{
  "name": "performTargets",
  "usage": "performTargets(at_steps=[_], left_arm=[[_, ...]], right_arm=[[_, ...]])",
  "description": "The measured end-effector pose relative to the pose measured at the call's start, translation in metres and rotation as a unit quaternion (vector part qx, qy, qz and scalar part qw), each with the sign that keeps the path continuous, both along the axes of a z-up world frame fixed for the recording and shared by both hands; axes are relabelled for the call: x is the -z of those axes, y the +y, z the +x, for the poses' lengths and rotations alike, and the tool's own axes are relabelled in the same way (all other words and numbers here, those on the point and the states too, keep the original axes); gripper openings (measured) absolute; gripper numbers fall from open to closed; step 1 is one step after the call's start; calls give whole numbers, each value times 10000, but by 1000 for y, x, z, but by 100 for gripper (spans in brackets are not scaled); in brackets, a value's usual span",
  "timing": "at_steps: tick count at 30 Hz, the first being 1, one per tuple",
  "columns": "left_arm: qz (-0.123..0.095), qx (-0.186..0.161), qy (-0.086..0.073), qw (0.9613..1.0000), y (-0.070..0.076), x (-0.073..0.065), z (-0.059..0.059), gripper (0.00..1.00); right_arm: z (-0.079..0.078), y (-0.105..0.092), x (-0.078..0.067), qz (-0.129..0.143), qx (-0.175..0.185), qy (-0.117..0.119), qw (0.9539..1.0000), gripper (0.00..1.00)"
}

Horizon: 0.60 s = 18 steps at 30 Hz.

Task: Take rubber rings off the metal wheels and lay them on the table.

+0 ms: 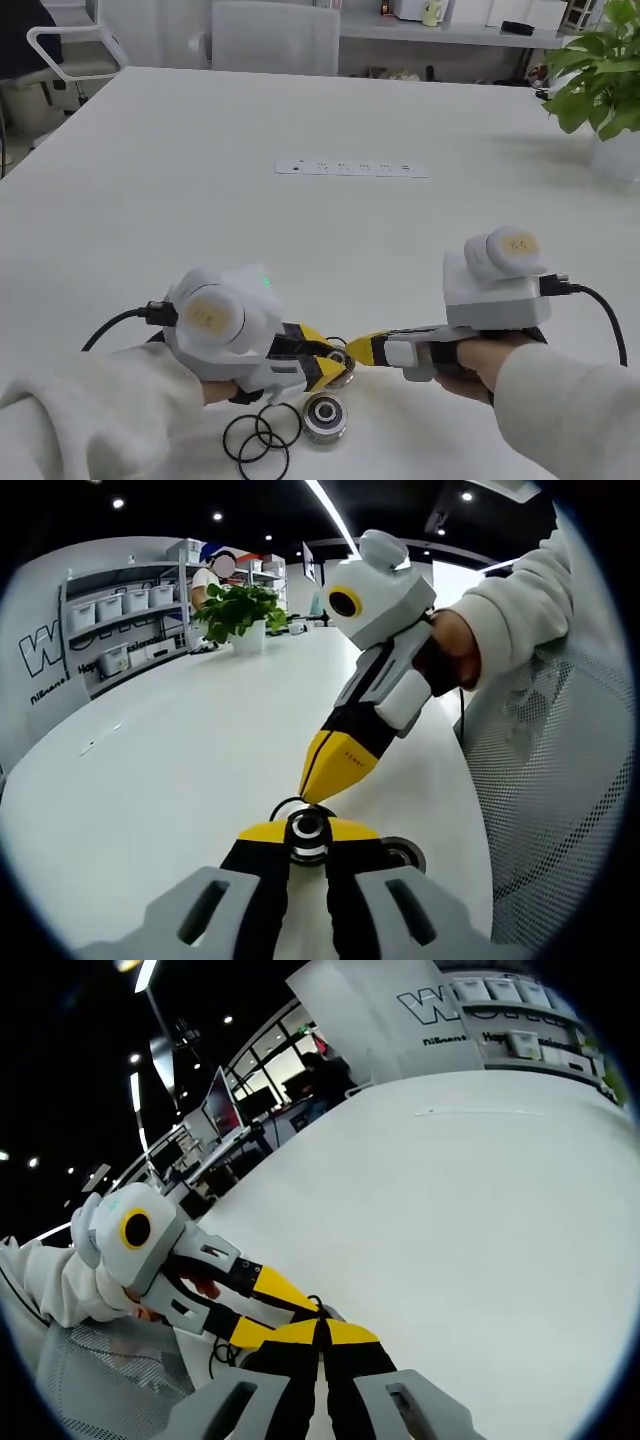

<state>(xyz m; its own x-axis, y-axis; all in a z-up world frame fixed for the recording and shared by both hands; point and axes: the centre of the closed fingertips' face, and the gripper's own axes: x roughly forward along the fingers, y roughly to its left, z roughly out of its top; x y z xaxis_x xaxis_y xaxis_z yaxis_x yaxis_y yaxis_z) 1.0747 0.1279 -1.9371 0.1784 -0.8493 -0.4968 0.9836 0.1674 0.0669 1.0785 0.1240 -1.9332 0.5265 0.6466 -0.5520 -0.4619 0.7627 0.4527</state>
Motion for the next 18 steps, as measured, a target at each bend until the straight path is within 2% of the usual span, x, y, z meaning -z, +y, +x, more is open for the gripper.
performTargets(at_steps=[6,9,15,18], left_arm=[[127,55,-63,9999,4,-1,1,9],[118,9,-119,9999,7,-7,5,6],[-131,-158,-50,9998,15,-24,13,10],[-218,-150,-35,9996,17,-31,13,10]], right_arm=[[0,0,-2,23,9,-12,10000,0],[1,0,-3,40,32,-29,10000,0],[3,-2,-8,158,123,-65,9998,0],[4,-2,-10,183,142,-90,9997,0]])
